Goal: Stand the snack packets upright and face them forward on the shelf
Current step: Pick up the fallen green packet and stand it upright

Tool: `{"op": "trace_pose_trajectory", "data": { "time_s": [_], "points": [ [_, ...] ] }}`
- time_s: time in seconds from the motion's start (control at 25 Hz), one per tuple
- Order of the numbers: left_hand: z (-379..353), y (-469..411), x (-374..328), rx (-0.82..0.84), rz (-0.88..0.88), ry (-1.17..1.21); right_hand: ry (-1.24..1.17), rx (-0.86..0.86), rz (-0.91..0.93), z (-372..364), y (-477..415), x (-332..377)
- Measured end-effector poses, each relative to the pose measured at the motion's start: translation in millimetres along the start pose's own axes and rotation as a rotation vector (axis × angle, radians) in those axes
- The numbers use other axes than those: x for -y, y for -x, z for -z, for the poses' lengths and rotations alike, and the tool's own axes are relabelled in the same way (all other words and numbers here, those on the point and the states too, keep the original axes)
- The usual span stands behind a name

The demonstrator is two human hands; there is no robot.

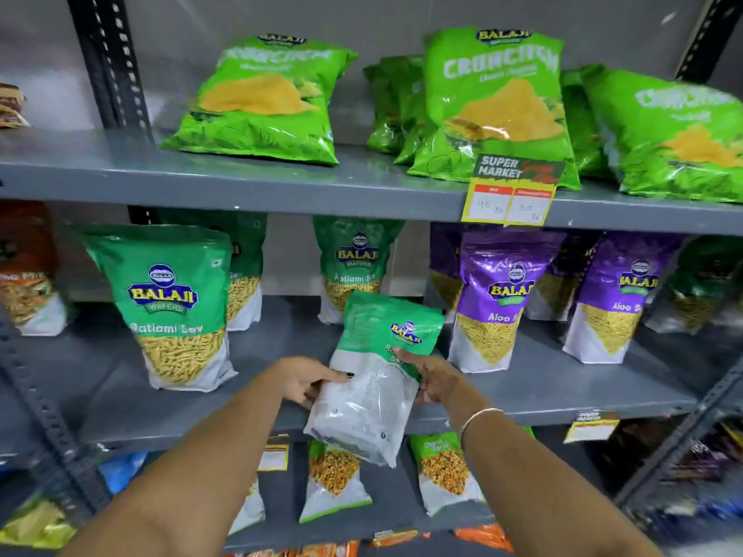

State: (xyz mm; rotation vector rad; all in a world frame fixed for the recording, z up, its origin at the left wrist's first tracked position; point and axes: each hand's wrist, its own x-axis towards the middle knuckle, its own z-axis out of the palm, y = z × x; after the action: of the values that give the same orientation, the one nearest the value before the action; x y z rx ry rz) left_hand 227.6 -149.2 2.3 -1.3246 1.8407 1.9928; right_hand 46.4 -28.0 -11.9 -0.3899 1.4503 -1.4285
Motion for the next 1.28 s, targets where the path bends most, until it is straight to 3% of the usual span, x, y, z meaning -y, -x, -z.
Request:
{"op": "trace_pose_trajectory", "data": {
  "time_s": [0.16,0.36,0.48,0.6,0.76,0.96,1.08,1.28],
  "points": [
    [13,13,-24,-0.060,-0.151,-0.060,0.184,-0.106,0.117,-10,0,42],
    [25,-3,-39,-0.383,-0.422,-0.141,0.260,-0.122,0.402,-38,-9,76],
    [21,-20,-30,-0.586,-0.456,-0.130,0.325,-0.182,0.493,-46,-28,70],
    [17,-32,-22,-0.664,-0.467,-0.102,0.354,-0.168,0.532,-47,-39,61],
    [24,-40,-20,-0.629,-0.443,-0.067,0.421,-0.111,0.507,-41,-53,59],
    [39,-29,-20,-0.333,-0.323,-0.134,0.713,0.128,-0.124,-18,-38,56],
    [45,-18,-24,-0.233,-0.215,-0.214,0.577,0.152,-0.107,-15,-42,47],
    [47,-9,-24,-0.154,-0.097,-0.223,0.537,-0.008,0.091,-20,-47,37]
  ]
}}
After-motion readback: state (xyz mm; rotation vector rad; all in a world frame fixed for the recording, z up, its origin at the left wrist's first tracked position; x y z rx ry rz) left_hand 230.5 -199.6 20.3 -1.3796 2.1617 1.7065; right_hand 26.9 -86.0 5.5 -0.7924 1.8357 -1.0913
